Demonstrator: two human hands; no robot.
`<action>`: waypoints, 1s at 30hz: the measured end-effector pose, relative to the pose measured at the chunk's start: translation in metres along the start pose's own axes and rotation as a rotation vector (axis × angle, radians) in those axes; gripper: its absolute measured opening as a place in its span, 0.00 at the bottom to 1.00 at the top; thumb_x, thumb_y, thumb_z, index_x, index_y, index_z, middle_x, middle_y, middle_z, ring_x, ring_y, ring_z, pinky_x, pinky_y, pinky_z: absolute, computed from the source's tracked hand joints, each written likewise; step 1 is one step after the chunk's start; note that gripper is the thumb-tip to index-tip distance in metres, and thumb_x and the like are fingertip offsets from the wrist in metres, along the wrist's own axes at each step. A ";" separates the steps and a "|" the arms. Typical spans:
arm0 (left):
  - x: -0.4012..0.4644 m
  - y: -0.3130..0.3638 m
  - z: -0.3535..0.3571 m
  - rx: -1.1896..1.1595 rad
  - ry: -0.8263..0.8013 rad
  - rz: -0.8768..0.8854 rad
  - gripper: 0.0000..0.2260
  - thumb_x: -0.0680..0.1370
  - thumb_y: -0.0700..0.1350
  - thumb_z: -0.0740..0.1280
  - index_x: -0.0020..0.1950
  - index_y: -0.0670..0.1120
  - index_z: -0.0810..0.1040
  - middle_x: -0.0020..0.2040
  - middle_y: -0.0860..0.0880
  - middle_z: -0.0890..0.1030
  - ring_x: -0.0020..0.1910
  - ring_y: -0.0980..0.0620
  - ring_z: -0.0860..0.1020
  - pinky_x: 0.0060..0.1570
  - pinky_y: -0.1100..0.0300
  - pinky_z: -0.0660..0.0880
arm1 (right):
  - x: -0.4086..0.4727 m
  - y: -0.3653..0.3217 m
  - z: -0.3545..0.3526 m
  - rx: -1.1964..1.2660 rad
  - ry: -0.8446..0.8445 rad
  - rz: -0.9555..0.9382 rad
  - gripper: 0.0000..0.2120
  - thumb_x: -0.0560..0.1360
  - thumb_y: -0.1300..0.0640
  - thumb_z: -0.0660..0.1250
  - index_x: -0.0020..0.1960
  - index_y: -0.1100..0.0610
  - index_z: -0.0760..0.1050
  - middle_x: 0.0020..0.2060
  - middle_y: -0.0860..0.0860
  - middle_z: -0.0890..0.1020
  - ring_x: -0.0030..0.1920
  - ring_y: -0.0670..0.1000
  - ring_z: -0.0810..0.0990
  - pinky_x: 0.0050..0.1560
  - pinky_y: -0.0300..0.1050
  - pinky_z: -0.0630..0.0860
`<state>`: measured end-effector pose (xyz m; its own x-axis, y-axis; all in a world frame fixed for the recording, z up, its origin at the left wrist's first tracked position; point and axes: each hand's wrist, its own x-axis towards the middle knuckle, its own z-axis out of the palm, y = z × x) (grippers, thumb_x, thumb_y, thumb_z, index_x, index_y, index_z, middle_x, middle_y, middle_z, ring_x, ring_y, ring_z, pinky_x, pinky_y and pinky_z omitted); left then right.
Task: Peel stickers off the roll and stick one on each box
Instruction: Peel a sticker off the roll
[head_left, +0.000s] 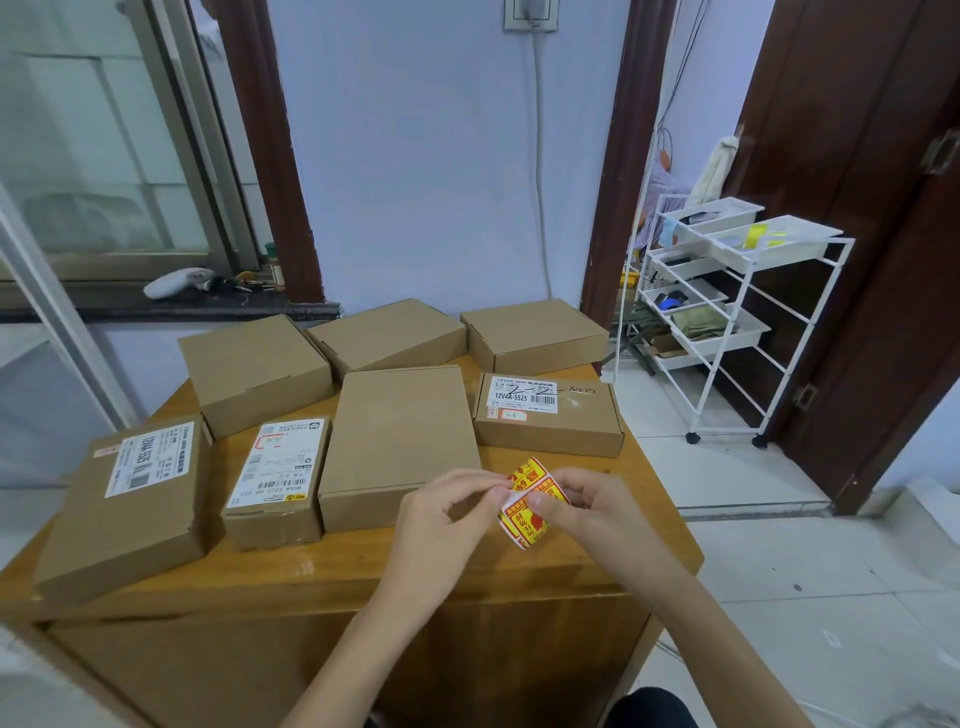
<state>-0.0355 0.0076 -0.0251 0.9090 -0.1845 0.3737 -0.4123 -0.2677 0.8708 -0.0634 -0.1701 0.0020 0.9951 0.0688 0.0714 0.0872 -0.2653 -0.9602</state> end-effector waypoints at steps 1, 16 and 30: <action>0.001 0.000 0.000 0.000 0.001 -0.004 0.12 0.73 0.54 0.67 0.50 0.52 0.85 0.48 0.58 0.84 0.50 0.59 0.81 0.49 0.59 0.80 | 0.000 -0.001 0.000 -0.005 0.001 0.002 0.07 0.77 0.56 0.67 0.52 0.53 0.83 0.39 0.43 0.87 0.42 0.39 0.85 0.41 0.28 0.77; 0.016 0.000 -0.022 -0.052 0.151 -0.186 0.05 0.79 0.48 0.65 0.49 0.54 0.81 0.47 0.57 0.83 0.49 0.57 0.79 0.43 0.67 0.74 | 0.006 -0.007 0.003 -0.033 0.010 0.023 0.05 0.76 0.53 0.68 0.50 0.49 0.81 0.40 0.41 0.87 0.45 0.40 0.85 0.39 0.28 0.78; 0.026 -0.012 -0.057 -0.114 0.299 -0.211 0.07 0.79 0.46 0.65 0.46 0.53 0.82 0.43 0.57 0.85 0.38 0.57 0.81 0.40 0.61 0.78 | 0.019 -0.008 0.015 -0.040 0.009 0.000 0.05 0.76 0.54 0.67 0.49 0.49 0.82 0.41 0.42 0.88 0.45 0.40 0.85 0.41 0.29 0.77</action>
<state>-0.0038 0.0603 -0.0078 0.9578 0.1516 0.2443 -0.2200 -0.1607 0.9622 -0.0459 -0.1521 0.0071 0.9955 0.0595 0.0736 0.0883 -0.3035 -0.9487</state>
